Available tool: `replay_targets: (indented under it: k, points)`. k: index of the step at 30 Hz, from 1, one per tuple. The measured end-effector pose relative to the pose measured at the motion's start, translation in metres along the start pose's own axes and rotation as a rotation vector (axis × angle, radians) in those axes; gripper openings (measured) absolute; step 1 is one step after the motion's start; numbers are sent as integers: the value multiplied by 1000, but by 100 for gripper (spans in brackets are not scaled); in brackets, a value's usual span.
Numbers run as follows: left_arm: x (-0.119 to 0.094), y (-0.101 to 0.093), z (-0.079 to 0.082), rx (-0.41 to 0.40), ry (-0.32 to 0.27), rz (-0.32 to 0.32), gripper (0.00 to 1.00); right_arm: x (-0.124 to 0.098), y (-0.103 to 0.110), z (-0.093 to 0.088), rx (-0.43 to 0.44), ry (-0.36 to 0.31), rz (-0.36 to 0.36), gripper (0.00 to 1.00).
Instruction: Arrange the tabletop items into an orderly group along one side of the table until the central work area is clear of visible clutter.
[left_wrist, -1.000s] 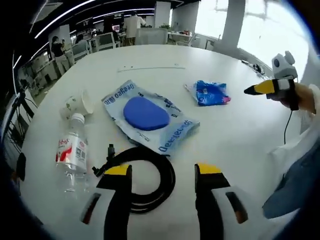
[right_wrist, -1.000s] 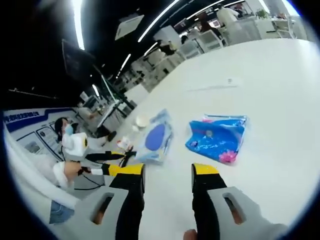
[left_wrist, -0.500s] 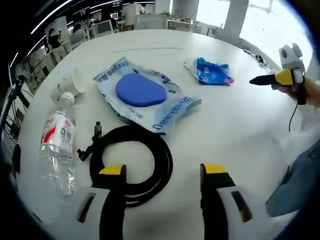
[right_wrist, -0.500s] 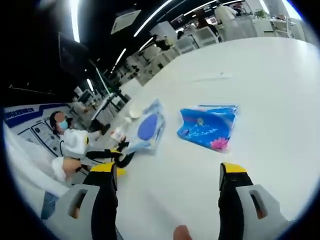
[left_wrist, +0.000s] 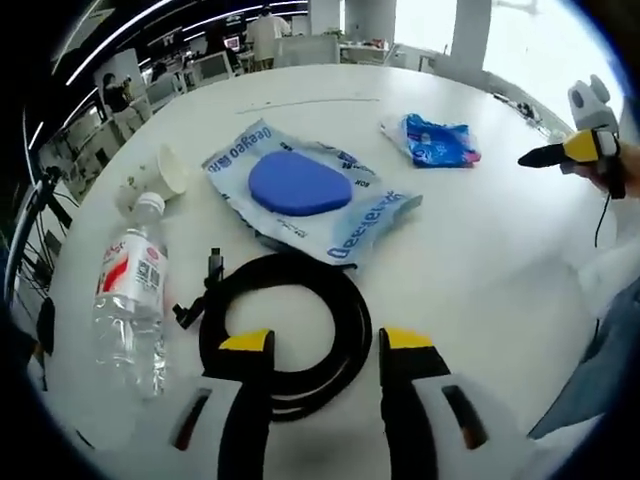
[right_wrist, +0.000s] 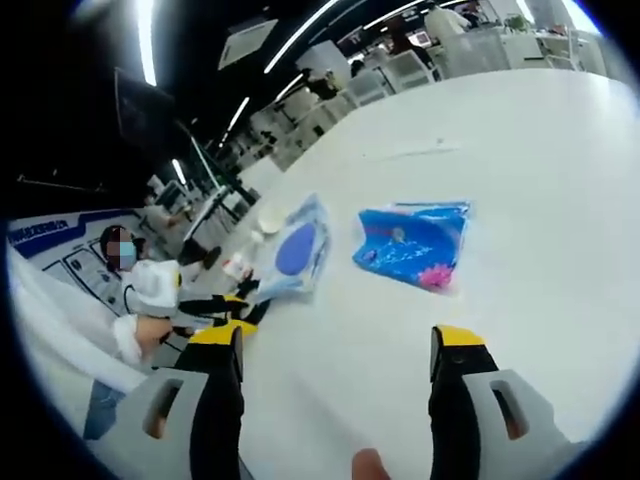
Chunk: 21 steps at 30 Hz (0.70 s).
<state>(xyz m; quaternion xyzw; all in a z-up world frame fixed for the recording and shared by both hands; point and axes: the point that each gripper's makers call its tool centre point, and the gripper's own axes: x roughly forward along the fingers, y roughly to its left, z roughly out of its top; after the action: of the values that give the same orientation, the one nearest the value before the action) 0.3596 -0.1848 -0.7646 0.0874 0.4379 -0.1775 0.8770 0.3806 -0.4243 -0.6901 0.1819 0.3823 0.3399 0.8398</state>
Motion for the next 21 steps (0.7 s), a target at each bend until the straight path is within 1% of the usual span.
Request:
replay_targets:
  k: [2,4,5,8,10,12,14,15,18,21]
  points:
    - [-1,-1,0,13,2,-5,27,0,0,0,2,-1,0,74]
    - [-1,-1,-2,11,13,-7,15,0,0,-1,8,-3,0,73]
    - [-1,-1,-2,9,11,-8,12,-1,0,-1,11,-3,0,73]
    - [0,-4,-2,-18,23,-23,8,-2,-2,-1,22,-7,-5,72]
    - [-1,-5,-2,-17,25,-20,7,-4,-4,-2,27,-9,-10,71]
    - [-3,-6,-3,-11,26,-12,6,-6,-6,-3,33,-11,-15,68]
    - [-6,-6,-2,19,16,3,4,-8,-9,-5,42,-4,-21,65]
    - [-9,-7,-1,24,16,5,4,-10,-11,-6,43,-8,-25,66]
    - [-17,-6,4,27,-15,7,3,-12,-14,-7,59,-18,-31,66]
    - [-27,-2,12,19,-43,22,2,-13,-16,-8,67,-17,-36,65]
